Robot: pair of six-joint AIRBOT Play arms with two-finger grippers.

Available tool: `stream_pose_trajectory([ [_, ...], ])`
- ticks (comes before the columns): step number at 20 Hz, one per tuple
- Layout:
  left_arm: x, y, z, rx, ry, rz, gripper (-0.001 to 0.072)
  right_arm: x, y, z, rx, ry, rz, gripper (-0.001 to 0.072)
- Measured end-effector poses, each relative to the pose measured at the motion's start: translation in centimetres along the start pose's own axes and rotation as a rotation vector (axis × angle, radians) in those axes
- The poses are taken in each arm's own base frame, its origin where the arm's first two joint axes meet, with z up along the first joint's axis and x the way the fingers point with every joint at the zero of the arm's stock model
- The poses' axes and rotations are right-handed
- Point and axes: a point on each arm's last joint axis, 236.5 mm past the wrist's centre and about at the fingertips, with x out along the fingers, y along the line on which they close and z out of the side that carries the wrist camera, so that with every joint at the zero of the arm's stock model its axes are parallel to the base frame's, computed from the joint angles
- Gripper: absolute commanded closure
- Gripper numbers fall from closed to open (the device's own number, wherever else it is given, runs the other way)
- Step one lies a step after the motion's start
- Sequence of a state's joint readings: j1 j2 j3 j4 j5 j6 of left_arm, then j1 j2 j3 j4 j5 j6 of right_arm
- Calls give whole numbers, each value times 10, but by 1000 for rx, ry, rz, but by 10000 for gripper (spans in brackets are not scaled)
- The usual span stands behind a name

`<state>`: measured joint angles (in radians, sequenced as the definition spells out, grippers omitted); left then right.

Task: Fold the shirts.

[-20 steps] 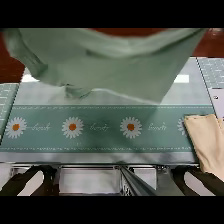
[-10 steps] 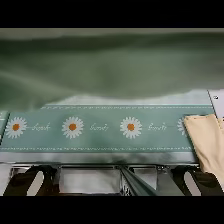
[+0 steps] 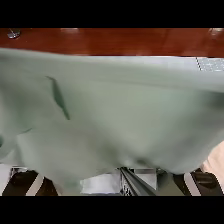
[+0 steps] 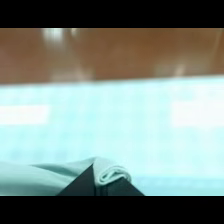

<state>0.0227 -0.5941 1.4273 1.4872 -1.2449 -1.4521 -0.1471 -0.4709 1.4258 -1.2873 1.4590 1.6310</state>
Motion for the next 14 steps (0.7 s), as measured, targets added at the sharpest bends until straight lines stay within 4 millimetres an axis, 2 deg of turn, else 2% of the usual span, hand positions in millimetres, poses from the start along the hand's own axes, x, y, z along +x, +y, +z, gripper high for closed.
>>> stream_pose_trajectory([
  [4,114,0,-61,-35,220,-29,682,110,-30,-36,87,152,3,691],
  [8,219,5,-101,-113,309,-21,680,226,-55,-58,182,246,31,691],
  [11,284,4,-131,-249,333,-3,680,309,-70,-73,278,288,61,691],
  [14,329,-3,-153,-352,331,-7,680,380,-83,-86,375,320,83,691],
])
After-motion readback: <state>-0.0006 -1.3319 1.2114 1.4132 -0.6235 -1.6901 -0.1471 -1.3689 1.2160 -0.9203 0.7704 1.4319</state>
